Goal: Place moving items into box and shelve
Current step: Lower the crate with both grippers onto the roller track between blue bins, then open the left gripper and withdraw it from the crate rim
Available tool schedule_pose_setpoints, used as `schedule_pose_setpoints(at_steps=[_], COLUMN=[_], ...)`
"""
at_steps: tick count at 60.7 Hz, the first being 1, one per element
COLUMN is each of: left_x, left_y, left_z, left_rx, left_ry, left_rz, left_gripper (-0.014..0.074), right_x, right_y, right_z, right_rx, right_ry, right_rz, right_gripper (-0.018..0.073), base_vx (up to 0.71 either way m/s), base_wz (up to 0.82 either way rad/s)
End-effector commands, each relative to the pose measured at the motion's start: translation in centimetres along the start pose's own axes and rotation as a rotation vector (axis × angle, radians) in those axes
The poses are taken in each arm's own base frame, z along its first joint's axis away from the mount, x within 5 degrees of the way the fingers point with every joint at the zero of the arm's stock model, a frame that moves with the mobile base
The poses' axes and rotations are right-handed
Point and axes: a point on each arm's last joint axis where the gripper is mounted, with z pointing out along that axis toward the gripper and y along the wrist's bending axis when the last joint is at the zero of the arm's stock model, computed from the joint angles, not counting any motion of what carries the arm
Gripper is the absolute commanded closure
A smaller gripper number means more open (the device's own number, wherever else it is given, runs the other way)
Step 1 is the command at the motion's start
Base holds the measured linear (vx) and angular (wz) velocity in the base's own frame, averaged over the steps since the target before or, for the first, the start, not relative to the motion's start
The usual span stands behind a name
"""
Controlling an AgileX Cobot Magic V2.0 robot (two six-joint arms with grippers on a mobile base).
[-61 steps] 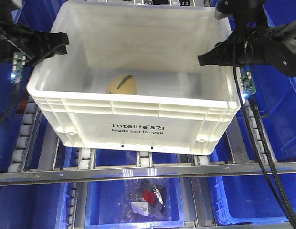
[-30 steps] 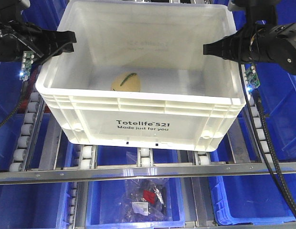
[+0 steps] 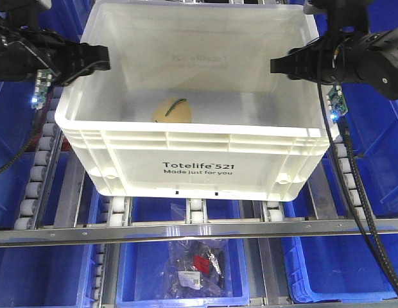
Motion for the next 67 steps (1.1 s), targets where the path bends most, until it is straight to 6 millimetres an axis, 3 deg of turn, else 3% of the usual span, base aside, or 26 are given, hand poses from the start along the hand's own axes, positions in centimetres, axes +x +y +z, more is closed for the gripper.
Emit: schedule_pose_setpoints(at_steps=[1,7,17,37,67], left_x=[0.5,0.3,0.1,0.2,-0.7], left_y=[-2.9,-2.8,-2.6,-2.5,-3.4], left_z=[0.2,0.2,0.2,0.2,-3.9], left_rx=[0.122,0.111,0.098,0.085,0.059], left_ry=[0.048,0.024,-0.003,0.005,-0.025], left_rz=[-0.077,-0.079,-0.078,-0.039,0.061], left_gripper=[0.0057,0.0033,0.0031,0.0031,0.0038], right_x=[-1.7,-1.5,-1.1,-1.1,-1.1], right_y=[0.3,0.1,-0.1,-0.2,-0.2], right_z=[-1.5,-1.5,-1.5,-1.4,-1.4], right_rx=[-0.028,-0.010,0.013,0.022,0.022], right_ry=[-0.090,-0.059,-0.022,-0.019,-0.019], right_rz=[0.001,0.005,0.001,-0.013,-0.013], right_gripper=[-0.0067,-0.0111,-0.0111,-0.0038,0.0125], base_vx=[0.00,0.00,0.00,0.00,0.00], base_wz=[0.01,0.00,0.00,0.00,0.00])
